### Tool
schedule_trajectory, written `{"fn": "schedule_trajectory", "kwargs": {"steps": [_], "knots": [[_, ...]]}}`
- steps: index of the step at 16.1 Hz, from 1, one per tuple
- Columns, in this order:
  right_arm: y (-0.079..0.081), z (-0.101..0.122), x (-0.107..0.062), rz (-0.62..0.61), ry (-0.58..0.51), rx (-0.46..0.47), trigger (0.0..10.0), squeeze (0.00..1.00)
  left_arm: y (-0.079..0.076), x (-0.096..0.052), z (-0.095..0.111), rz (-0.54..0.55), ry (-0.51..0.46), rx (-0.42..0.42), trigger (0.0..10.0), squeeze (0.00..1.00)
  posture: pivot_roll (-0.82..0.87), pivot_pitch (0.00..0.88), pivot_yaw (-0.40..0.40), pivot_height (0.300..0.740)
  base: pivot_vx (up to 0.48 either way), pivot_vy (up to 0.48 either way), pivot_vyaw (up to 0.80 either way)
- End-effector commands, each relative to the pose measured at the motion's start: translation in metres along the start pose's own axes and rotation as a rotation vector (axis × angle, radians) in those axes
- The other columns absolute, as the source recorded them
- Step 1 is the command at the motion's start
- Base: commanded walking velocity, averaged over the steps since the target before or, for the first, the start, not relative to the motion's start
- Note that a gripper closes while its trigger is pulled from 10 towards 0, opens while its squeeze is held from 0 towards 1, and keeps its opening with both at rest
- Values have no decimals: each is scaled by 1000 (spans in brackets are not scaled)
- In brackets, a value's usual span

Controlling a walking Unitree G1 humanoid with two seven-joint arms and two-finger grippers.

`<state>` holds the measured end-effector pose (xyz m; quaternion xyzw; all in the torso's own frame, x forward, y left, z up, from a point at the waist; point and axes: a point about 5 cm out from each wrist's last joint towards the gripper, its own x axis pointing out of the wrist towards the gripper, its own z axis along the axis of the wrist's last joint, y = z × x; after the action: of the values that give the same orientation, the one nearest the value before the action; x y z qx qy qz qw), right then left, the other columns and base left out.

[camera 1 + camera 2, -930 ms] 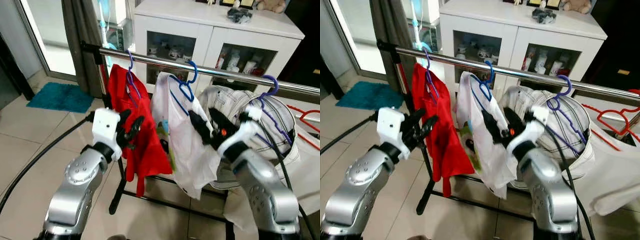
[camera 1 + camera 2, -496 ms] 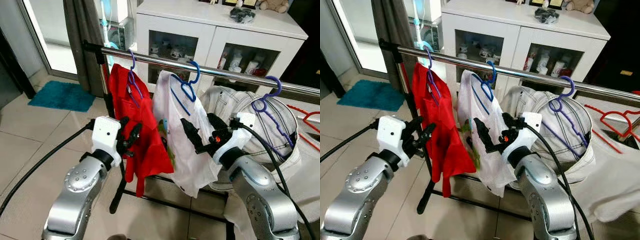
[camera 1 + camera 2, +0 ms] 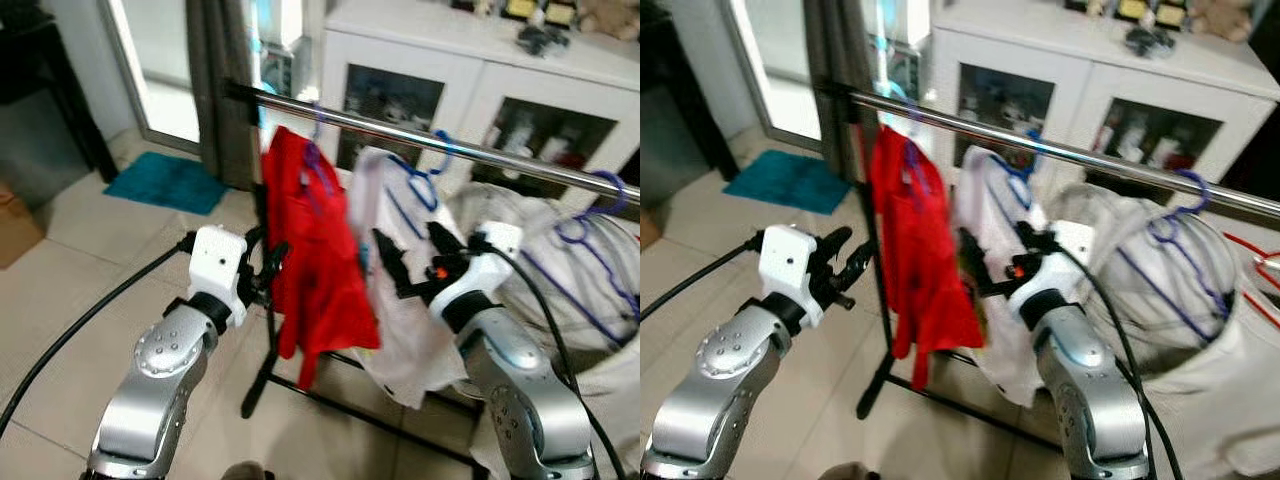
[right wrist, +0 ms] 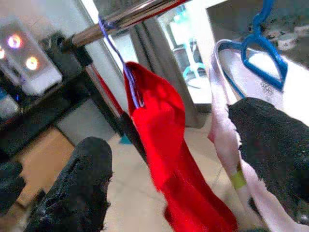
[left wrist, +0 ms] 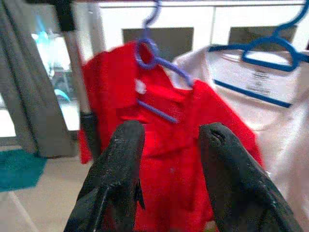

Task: Hang hanger

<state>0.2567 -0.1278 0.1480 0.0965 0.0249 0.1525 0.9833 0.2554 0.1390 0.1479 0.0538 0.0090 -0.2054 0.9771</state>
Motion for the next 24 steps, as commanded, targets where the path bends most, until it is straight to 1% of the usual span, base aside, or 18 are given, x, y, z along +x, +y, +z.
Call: {"fn": "schedule_trajectory", "kwargs": {"steps": [1,3,4,5,8,10,12,17,19,21,24], "knots": [[-3,2,1,-12,-7,15,10000,1000,1,2,-1,5,13,4,10000,0,22,0,-34,740,0,352,0],[-8,2,2,-50,-4,12,10000,1000,2,4,1,5,11,6,10000,0,22,0,-31,740,0,351,0],[-13,1,4,-95,5,-21,10000,1000,3,8,1,9,14,14,10000,0,18,0,-28,740,0,349,0],[-14,2,6,-102,5,-33,10000,1000,4,11,2,14,13,14,10000,0,16,0,-27,740,0,285,0],[-11,0,7,-93,29,-29,10000,1000,2,14,6,24,-18,-22,10000,0,14,0,-28,740,0,0,0],[-7,-4,8,-73,58,-22,10000,1000,4,14,5,30,-6,4,10000,0,13,0,-32,740,0,0,0],[-6,-5,9,-55,60,-45,10000,1000,3,14,4,22,-4,7,10000,0,16,0,-35,740,0,0,0],[-7,-4,13,-58,64,-53,10000,1000,1,15,6,4,-12,2,10000,0,24,0,-41,740,0,0,0],[-7,-2,15,-75,46,-38,10000,1000,2,15,6,2,-9,5,10000,0,22,0,-37,740,244,0,0],[-6,-2,15,-72,43,-56,10000,1000,2,15,6,0,-10,5,10000,0,20,0,-35,740,247,0,0],[-6,-2,15,-64,46,-56,10000,1000,0,17,6,-7,-9,2,10000,0,16,0,-36,740,245,0,0]]}}
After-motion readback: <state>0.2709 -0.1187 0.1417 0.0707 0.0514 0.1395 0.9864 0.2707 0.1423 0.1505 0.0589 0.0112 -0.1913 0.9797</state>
